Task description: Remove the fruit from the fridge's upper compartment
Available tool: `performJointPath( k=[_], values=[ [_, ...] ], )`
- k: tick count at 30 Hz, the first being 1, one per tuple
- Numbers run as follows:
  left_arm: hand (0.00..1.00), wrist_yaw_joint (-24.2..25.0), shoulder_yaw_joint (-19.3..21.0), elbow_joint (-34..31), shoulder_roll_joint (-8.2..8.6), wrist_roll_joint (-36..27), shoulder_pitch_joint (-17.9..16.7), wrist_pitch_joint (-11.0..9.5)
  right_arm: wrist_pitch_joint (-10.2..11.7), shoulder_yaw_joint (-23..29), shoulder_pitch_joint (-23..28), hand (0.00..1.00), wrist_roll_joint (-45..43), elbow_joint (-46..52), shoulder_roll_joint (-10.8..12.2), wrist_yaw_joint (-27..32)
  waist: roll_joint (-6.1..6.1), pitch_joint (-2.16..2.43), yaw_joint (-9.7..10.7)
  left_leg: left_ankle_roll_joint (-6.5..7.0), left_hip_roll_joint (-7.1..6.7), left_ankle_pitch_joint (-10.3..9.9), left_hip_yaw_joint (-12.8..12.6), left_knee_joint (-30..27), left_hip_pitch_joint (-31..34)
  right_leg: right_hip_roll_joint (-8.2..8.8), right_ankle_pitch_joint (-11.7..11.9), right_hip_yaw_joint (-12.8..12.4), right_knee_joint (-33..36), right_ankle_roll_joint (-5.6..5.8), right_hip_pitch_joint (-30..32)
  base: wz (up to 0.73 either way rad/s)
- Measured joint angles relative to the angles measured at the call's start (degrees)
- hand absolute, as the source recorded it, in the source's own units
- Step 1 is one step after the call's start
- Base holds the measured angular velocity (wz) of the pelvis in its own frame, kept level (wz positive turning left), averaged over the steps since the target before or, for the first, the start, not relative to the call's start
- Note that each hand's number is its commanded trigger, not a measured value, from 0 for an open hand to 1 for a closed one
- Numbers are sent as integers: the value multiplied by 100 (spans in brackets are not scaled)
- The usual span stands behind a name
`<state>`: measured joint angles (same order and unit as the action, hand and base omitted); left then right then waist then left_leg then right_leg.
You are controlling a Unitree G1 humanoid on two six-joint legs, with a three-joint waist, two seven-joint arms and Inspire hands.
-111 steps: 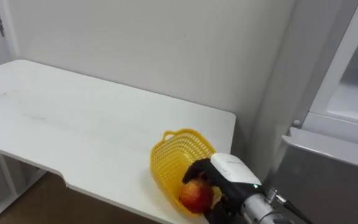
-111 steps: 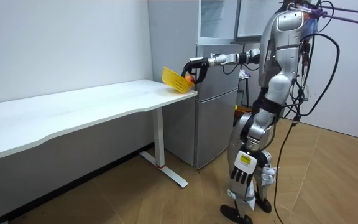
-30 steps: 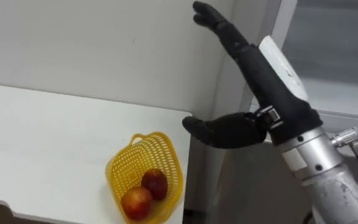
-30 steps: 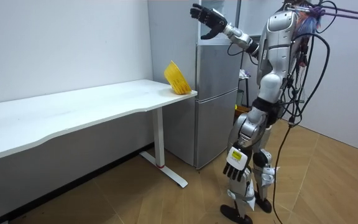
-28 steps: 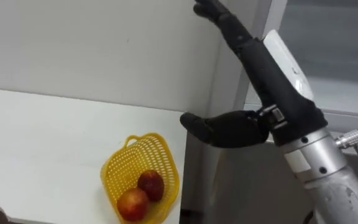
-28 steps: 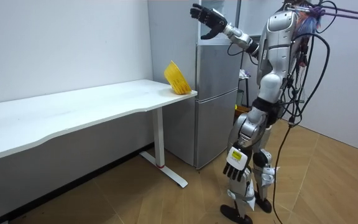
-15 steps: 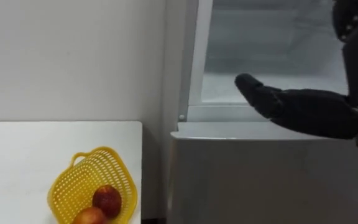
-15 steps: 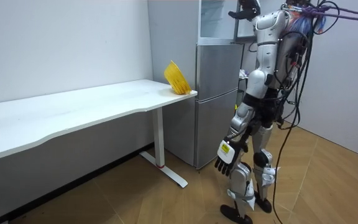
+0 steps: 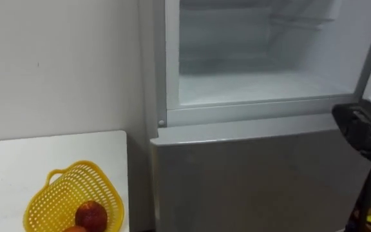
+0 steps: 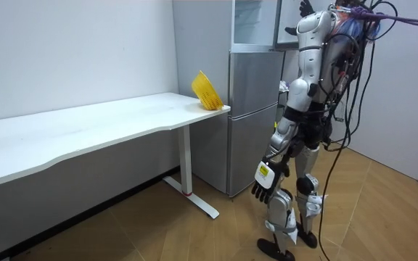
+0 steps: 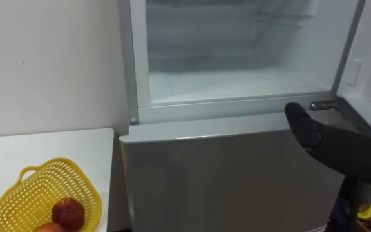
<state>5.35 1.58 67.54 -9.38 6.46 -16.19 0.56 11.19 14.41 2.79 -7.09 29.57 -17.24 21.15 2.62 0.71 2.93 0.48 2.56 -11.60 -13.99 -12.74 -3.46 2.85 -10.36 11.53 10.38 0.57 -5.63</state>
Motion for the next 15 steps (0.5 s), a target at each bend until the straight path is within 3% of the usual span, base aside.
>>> performJointPath(
  k=[3,7,13,15],
  values=[
    [0,-18,47,1,-29,-18,-1,-1,60,119,90,0,-41,-110,20,129,34,12,30,-17,-1,-4,-15,16,-32,-23,3,-44,-64,-2,-37,-6],
    [0,-18,50,2,-82,-22,14,-35,102,178,299,0,-52,-346,27,203,95,-9,30,-35,4,-23,-34,30,-28,-38,7,-75,-66,-4,-37,-4],
    [0,-10,49,2,-73,-24,62,-38,109,151,547,0,-60,-468,55,116,-2,-41,-1,-49,12,-36,-119,110,-39,-58,7,-198,-75,-4,5,-7],
    [0,-11,48,2,-73,-19,95,-33,112,137,627,0,-83,-463,87,69,-43,-32,-2,-50,11,-35,-142,144,-39,-59,6,-195,-75,-4,12,-5]
  ],
)
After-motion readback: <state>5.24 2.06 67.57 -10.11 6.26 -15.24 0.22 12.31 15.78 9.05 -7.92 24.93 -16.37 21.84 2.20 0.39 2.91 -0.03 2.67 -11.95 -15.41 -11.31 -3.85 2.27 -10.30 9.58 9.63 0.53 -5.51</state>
